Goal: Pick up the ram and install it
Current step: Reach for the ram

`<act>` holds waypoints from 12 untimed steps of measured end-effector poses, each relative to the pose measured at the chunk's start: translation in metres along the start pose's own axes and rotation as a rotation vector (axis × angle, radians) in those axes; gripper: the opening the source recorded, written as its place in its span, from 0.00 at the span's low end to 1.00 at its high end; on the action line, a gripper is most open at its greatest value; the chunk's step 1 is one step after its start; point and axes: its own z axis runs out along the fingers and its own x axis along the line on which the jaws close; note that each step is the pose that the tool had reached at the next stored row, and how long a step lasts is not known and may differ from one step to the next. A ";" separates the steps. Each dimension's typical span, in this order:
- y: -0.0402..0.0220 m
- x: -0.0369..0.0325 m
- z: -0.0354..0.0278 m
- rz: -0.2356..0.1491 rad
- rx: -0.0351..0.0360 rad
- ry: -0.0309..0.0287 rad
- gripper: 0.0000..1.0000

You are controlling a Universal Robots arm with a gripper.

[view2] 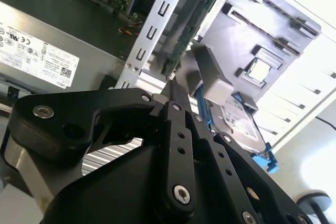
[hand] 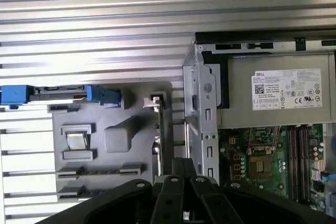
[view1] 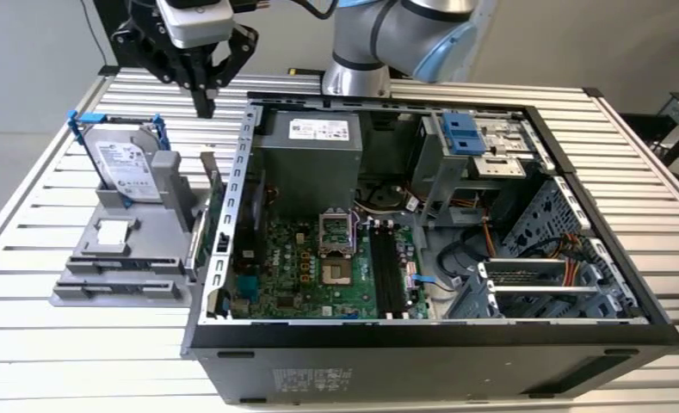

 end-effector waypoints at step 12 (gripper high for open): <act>-0.0034 0.0487 -0.0011 0.000 -0.0018 0.0005 0.00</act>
